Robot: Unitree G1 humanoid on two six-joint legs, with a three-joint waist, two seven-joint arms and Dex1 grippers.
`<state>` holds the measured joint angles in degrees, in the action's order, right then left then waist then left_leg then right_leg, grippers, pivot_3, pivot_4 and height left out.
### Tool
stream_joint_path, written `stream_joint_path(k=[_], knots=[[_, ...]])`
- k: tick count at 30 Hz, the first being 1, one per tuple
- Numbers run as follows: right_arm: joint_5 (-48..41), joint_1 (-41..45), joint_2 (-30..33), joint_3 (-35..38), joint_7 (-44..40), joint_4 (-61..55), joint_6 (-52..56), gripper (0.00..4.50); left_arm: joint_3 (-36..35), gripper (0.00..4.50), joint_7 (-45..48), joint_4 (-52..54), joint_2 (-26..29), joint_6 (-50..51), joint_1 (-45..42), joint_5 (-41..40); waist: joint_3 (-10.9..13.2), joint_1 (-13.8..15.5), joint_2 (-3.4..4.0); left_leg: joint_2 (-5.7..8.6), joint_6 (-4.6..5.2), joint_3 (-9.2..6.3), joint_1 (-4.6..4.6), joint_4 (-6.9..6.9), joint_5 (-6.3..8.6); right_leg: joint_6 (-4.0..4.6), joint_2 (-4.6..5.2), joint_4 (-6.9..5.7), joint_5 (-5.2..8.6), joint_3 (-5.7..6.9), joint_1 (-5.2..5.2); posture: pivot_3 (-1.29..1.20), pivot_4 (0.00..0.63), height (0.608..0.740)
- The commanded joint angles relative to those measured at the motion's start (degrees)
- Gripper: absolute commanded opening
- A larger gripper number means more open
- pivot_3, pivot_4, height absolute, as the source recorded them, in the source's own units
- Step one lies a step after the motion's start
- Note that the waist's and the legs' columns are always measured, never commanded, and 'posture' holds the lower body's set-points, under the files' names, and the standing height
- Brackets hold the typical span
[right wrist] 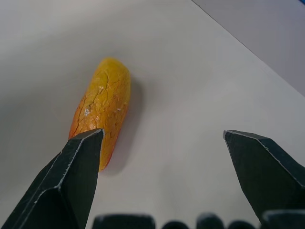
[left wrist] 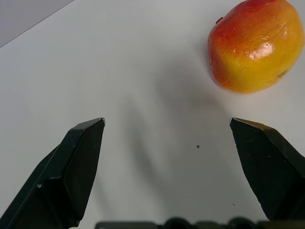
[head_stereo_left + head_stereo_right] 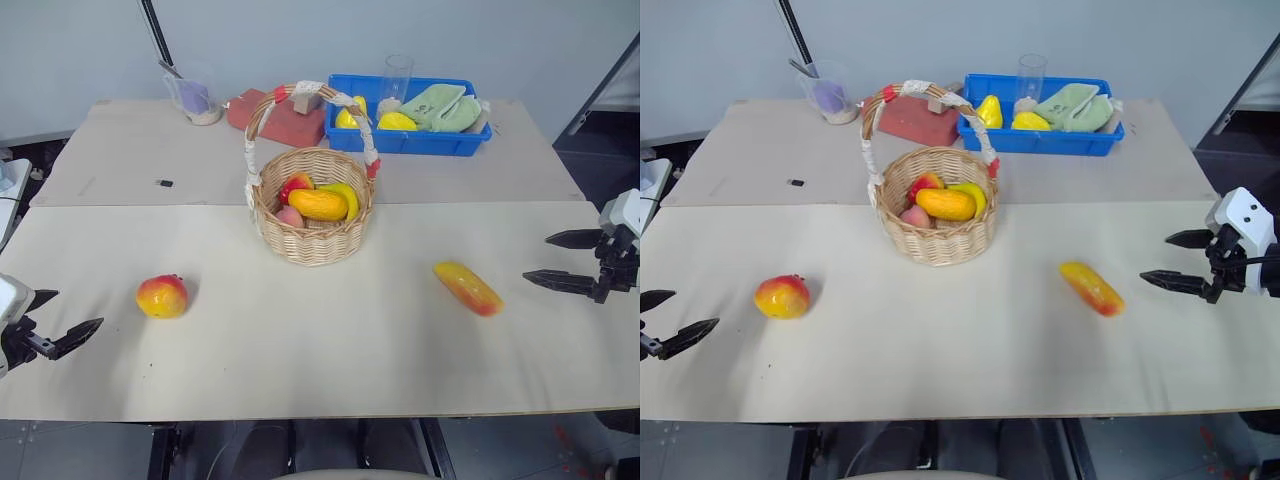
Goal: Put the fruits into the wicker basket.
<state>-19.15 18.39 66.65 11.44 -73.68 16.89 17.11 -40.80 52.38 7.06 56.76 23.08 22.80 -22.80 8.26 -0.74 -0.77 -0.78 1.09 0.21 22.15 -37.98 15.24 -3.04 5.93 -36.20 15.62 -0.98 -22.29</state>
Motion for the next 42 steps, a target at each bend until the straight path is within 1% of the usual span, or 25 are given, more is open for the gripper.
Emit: stream_joint_path(k=[1, 5, 12, 16, 19, 24, 28, 30, 34, 37, 42], knots=[[-0.23, 0.53, 0.38, 0.96, -0.03, -1.1, 0.65, 4.46, -2.42, 4.5, 0.51, 1.89, 0.43, 0.02, -0.87, -0.07, 0.0, 0.01, 0.0, 0.0, 0.0, 0.0, 0.0, 0.0, 0.0, 0.0, 0.02, 0.0, 0.0, 0.01, 0.0, 0.0, 0.15, 0.74], [-0.17, -0.31, 0.46, 1.48, 0.08, -1.21, 0.39, 4.46, -3.0, 4.5, 2.92, 1.82, 0.87, -0.02, -3.13, -1.81, 0.0, 0.15, 0.0, 0.05, -0.01, 0.0, 0.01, 0.01, 0.0, 0.0, 0.14, 0.0, 0.0, 0.07, 0.0, 0.0, 0.15, 0.74], [-0.39, -0.93, 0.56, 1.86, 0.19, -1.69, 0.43, 4.46, -2.54, 4.5, 4.43, 1.8, 0.75, 0.46, -4.89, -1.44, 0.0, -0.01, 0.01, 0.06, -0.02, 0.06, 0.02, 0.02, 0.01, 0.0, 0.13, 0.01, 0.0, 0.07, -0.02, 0.0, 0.15, 0.74], [-0.36, -1.15, 0.66, 1.99, 0.28, -1.79, 0.41, 4.46, -2.98, 4.5, 5.7, 1.32, 0.81, 2.82, -6.95, -3.78, 0.0, -0.01, 0.01, 0.07, -0.02, 0.08, 0.01, 0.02, 0.01, 0.0, 0.1, -0.01, 0.0, 0.07, -0.02, 0.0, 0.15, 0.74], [-0.68, -0.98, 0.44, 2.18, 0.37, -1.89, 0.61, 4.46, -2.81, 4.5, 6.14, 1.79, 1.0, 3.13, -7.6, -3.76, 0.0, 0.0, 0.01, 0.07, -0.02, 0.1, 0.0, 0.02, 0.01, -0.01, 0.08, -0.02, 0.0, 0.07, -0.01, 0.0, 0.15, 0.74], [-2.9, 0.38, -0.79, 2.51, 0.3, -4.22, 2.92, 4.46, -2.37, 4.5, 4.98, 6.11, 0.78, 6.16, -9.79, -5.77, 0.0, 0.05, 0.0, 0.06, -0.02, 0.1, 0.0, 0.02, 0.0, -0.01, -0.01, -0.03, 0.0, 0.08, 0.0, 0.0, 0.15, 0.74], [-6.26, 1.58, -1.48, 2.08, -0.79, -10.52, 7.03, 4.46, -1.16, 4.5, 3.66, 10.19, -1.13, 10.51, -10.42, -9.12, 0.01, -0.04, 0.03, 0.05, -0.02, 0.1, 0.0, 0.02, 0.01, -0.01, -0.03, -0.04, -0.01, 0.05, -0.01, 0.0, 0.15, 0.74], [-8.32, 1.62, -1.59, 1.43, -1.62, -15.32, 9.37, 4.46, 0.46, 4.5, 2.45, 11.62, -2.41, 11.47, -10.69, -9.53, 0.0, -0.08, 0.04, 0.03, -0.01, 0.09, -0.01, 0.02, 0.01, -0.01, -0.08, -0.04, 0.0, 0.04, -0.01, 0.0, 0.15, 0.74], [-13.05, 3.92, -2.66, -0.35, -1.88, -25.39, 14.36, 4.46, 5.09, 4.5, -1.37, 11.8, -3.61, 12.9, -10.97, -6.7, 0.0, -0.05, 0.04, -0.04, -0.01, 0.03, 0.0, 0.02, 0.01, -0.01, -0.22, -0.05, -0.01, -0.02, -0.01, 0.0, 0.15, 0.74], [-16.94, 8.45, -4.04, -2.12, -1.22, -31.39, 17.77, 4.46, 8.27, 4.5, -3.63, 9.2, -4.62, 12.02, -12.29, -4.68, 0.0, -0.03, 0.04, -0.05, -0.01, 0.0, 0.0, 0.02, 0.01, -0.01, -0.26, -0.05, -0.01, -0.03, -0.02, 0.0, 0.15, 0.74], [-19.26, 14.24, -5.59, -4.92, 0.51, -35.5, 21.36, 4.46, 12.54, 4.5, -6.59, 6.72, -6.99, 11.99, -15.54, -3.53, 0.0, 0.4, 0.02, -0.02, -0.01, -0.07, 0.04, 0.02, 0.01, 0.0, -0.22, -0.02, -0.01, 0.03, -0.03, 0.0, 0.15, 0.74]])
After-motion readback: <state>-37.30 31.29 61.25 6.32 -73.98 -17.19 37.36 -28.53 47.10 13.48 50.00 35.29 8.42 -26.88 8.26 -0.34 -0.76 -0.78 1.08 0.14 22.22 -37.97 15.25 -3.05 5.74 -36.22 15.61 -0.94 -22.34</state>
